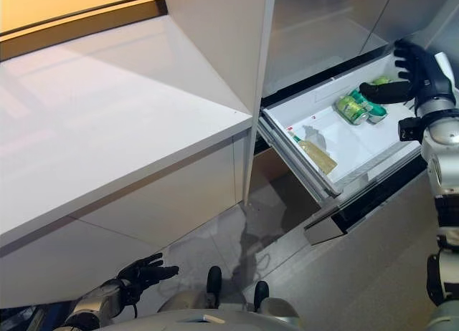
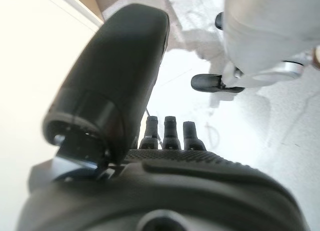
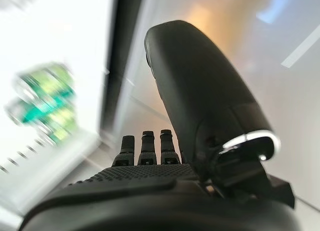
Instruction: Put drinks into fridge and close the fridge
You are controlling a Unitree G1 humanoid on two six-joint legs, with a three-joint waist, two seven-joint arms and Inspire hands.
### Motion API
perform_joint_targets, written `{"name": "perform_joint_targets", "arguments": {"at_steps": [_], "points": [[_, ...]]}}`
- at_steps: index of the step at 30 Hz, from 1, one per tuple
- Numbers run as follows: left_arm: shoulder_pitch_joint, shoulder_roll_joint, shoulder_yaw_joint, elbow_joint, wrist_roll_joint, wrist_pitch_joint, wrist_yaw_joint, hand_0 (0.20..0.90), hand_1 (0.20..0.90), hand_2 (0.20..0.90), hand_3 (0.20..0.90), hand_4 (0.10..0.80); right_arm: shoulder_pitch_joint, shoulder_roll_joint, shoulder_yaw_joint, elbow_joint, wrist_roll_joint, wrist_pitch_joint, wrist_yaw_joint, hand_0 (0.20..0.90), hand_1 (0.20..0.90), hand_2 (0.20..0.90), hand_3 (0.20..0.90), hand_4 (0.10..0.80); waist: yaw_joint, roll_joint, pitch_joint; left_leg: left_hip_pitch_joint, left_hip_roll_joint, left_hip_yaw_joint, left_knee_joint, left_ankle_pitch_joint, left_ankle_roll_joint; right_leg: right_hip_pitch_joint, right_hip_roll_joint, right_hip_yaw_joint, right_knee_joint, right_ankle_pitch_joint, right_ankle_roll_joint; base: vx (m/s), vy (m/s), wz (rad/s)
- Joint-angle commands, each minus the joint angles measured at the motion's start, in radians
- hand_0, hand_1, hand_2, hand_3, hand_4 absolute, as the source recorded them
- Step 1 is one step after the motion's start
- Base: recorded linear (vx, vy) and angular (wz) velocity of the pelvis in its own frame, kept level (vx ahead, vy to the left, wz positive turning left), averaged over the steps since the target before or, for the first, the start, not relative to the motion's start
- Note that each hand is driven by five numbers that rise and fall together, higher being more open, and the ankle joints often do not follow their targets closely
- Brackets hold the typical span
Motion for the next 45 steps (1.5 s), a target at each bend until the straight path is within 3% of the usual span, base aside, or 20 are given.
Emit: {"name": "perform_joint_targets", "arguments": {"at_steps": [1, 7, 13, 17, 21, 26, 32, 38, 45], "points": [[0.017, 0.020, 0.003, 0.075, -0.008, -0.067, -0.009, 0.900, 0.900, 0.900, 0.900, 0.800, -0.003, -0.029, -0.122, -0.121, -0.064, -0.210, -0.174, 0.900, 0.900, 0.900, 0.900, 0.800, -0.003, -0.008, -0.138, 0.026, 0.000, 0.016, 0.051, -0.147, -0.002, -0.080, 0.030, 0.025, 0.081, 0.002, 0.015, -0.016, 0.061, -0.10], [0.056, -0.026, 0.048, 0.097, -0.011, -0.095, -0.012, 0.900, 0.900, 0.900, 0.900, 0.800, 0.239, 0.092, -0.329, -0.302, -0.075, -0.403, -0.380, 0.900, 0.900, 0.900, 0.900, 0.800, -0.047, 0.006, -0.158, 0.029, 0.002, 0.040, 0.042, -0.154, 0.000, -0.092, 0.034, 0.056, 0.074, 0.006, 0.020, -0.026, 0.057, -0.13], [0.085, -0.062, 0.079, 0.105, 0.000, -0.117, -0.018, 0.900, 0.900, 0.900, 0.900, 0.800, 0.406, 0.258, -0.451, -0.321, -0.026, -0.558, -0.476, 0.900, 0.900, 0.900, 0.900, 0.800, -0.078, 0.017, -0.167, 0.029, 0.002, 0.056, 0.035, -0.155, 0.000, -0.103, 0.034, 0.075, 0.075, 0.010, 0.030, -0.002, 0.026, -0.17], [0.100, -0.078, 0.092, 0.101, 0.014, -0.129, -0.028, 0.900, 0.900, 0.900, 0.900, 0.800, 0.485, 0.391, -0.445, -0.241, 0.036, -0.572, -0.454, 0.900, 0.900, 0.900, 0.900, 0.800, -0.098, 0.027, -0.165, 0.030, 0.004, 0.071, 0.034, -0.154, 0.005, -0.112, 0.033, 0.082, 0.081, 0.012, 0.033, 0.015, 0.014, -0.16], [0.116, -0.079, 0.100, 0.099, 0.008, -0.133, -0.031, 0.900, 0.900, 0.900, 0.900, 0.800, 0.541, 0.452, -0.426, -0.169, 0.059, -0.609, -0.430, 0.900, 0.900, 0.900, 0.900, 0.800, -0.110, 0.037, -0.160, 0.042, 0.004, 0.076, 0.021, -0.159, 0.008, -0.108, 0.037, 0.087, 0.076, 0.005, 0.033, 0.036, 0.023, -0.13], [0.120, -0.081, 0.104, 0.129, -0.008, -0.151, -0.032, 0.900, 0.900, 0.900, 0.900, 0.800, 0.581, 0.523, -0.397, -0.059, 0.045, -0.679, -0.532, 0.900, 0.900, 0.900, 0.900, 0.800, -0.130, 0.046, -0.160, 0.047, 0.006, 0.094, 0.011, -0.158, 0.010, -0.110, 0.040, 0.097, 0.066, 0.012, 0.036, 0.031, 0.000, -0.06], [0.093, -0.078, 0.086, 0.154, -0.015, -0.135, -0.015, 0.900, 0.900, 0.900, 0.900, 0.800, 0.575, 0.562, -0.351, 0.062, 0.106, -0.657, -0.555, 0.900, 0.900, 0.900, 0.900, 0.800, -0.138, 0.048, -0.158, 0.052, 0.009, 0.109, 0.012, -0.159, 0.012, -0.110, 0.041, 0.099, 0.076, 0.010, 0.035, 0.065, -0.034, -0.03], [0.060, -0.072, 0.071, 0.121, -0.033, -0.082, 0.047, 0.900, 0.900, 0.900, 0.900, 0.800, 0.565, 0.557, -0.229, 0.099, 0.136, -0.507, -0.384, 0.900, 0.900, 0.900, 0.900, 0.800, -0.142, 0.042, -0.100, -0.002, 0.003, 0.112, 0.146, -0.195, 0.026, -0.161, 0.027, 0.083, 0.188, -0.024, 0.011, 0.051, -0.043, 0.01], [-0.024, -0.056, 0.033, 0.063, -0.071, -0.068, 0.101, 0.900, 0.900, 0.900, 0.900, 0.800, 0.462, 0.490, -0.110, 0.077, 0.165, -0.449, -0.284, 0.900, 0.900, 0.900, 0.900, 0.800, -0.131, 0.046, 0.024, -0.160, -0.012, 0.096, 0.328, -0.236, 0.042, -0.311, 0.028, 0.070, 0.372, -0.085, -0.027, -0.116, -0.022, 0.01]]}}
